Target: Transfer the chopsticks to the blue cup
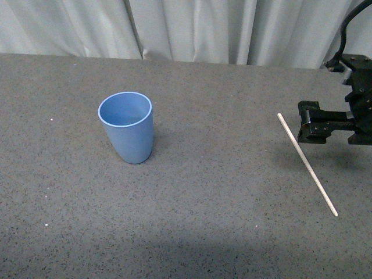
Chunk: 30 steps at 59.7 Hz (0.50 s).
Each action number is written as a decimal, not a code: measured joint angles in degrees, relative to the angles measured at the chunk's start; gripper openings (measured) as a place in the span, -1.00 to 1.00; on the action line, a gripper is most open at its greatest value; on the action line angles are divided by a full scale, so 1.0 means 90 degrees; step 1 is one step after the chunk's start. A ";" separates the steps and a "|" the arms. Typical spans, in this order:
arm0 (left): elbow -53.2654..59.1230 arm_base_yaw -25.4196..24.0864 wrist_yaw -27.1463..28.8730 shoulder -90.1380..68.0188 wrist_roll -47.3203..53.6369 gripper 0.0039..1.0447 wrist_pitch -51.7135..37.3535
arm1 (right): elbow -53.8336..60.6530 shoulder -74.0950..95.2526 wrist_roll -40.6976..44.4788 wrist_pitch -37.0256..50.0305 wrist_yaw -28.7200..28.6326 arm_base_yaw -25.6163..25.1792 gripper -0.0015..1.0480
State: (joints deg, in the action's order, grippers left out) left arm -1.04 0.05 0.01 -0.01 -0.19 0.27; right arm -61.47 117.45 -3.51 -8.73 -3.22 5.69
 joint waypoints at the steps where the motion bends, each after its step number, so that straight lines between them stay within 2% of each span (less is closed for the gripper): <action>1: 0.0000 0.0000 0.0000 0.0000 0.0000 0.88 -0.0002 | -0.0015 0.0029 -0.0002 -0.0015 -0.0012 0.0005 0.82; 20: 0.0000 0.0000 0.0000 0.0000 0.0000 0.88 0.0000 | -0.0403 0.0678 -0.0022 -0.0124 -0.0015 0.0097 0.81; 30: 0.0000 0.0000 0.0000 0.0000 0.0000 0.88 0.0000 | -0.0634 0.0954 -0.0022 -0.0240 0.0010 0.0095 0.24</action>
State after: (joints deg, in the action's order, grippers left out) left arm -1.04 0.05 0.01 -0.01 -0.19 0.27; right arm -67.18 126.04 -3.70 -10.90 -3.14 6.55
